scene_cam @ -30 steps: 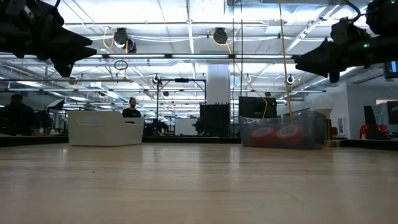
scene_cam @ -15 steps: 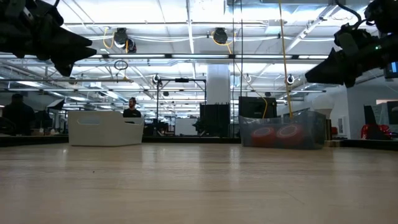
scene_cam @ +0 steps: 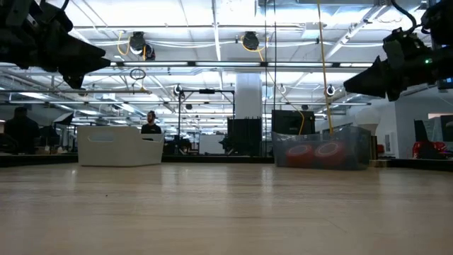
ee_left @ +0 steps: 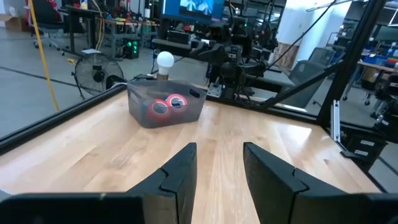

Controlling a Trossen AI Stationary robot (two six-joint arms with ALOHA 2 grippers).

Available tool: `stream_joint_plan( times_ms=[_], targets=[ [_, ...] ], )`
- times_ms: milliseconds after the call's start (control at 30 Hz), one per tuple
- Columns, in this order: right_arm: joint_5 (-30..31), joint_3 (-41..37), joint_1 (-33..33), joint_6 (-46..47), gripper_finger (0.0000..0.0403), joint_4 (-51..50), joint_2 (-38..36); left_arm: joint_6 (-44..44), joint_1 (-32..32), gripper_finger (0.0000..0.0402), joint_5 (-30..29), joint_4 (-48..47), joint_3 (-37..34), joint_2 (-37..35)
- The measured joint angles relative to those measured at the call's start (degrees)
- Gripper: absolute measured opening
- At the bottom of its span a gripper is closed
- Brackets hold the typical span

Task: Pick and place Stapler, Stapler remover, tape
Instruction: Return to Home Position

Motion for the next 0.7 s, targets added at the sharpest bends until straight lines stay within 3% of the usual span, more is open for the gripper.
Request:
stream_joint_plan(
  times_ms=[700],
  targets=[
    [0.23,-4.23,0.0,-1.48,0.0142,5.52,0.04,3.31,0.0,0.0136,0.02,-0.19,-0.09,-0.02]
  ],
)
